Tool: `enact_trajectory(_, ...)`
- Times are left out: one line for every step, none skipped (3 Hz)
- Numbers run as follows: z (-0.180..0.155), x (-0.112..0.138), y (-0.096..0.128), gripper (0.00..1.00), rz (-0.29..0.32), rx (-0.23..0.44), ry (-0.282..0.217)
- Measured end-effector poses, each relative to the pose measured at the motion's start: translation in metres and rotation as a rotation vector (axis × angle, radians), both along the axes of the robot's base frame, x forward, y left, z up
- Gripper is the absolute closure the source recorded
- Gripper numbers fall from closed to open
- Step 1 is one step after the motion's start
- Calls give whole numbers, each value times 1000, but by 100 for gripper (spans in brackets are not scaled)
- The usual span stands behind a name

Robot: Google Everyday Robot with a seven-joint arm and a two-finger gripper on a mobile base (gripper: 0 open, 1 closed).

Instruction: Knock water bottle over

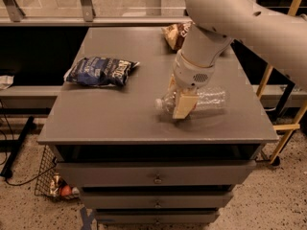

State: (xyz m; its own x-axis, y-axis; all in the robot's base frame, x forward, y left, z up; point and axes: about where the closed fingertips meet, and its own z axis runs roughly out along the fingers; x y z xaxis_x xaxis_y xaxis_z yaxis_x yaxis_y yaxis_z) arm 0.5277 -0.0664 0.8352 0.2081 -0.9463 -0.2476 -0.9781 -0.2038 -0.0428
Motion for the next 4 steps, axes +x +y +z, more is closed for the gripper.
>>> enact_trajectory(0,0,1,58,1,1,-2)
enact_trajectory(0,0,2,35,2,1,-4)
enact_trajectory(-1,0,3,12,3,2,-6)
enact_trajectory(-1,1,4,0,4,3,-8)
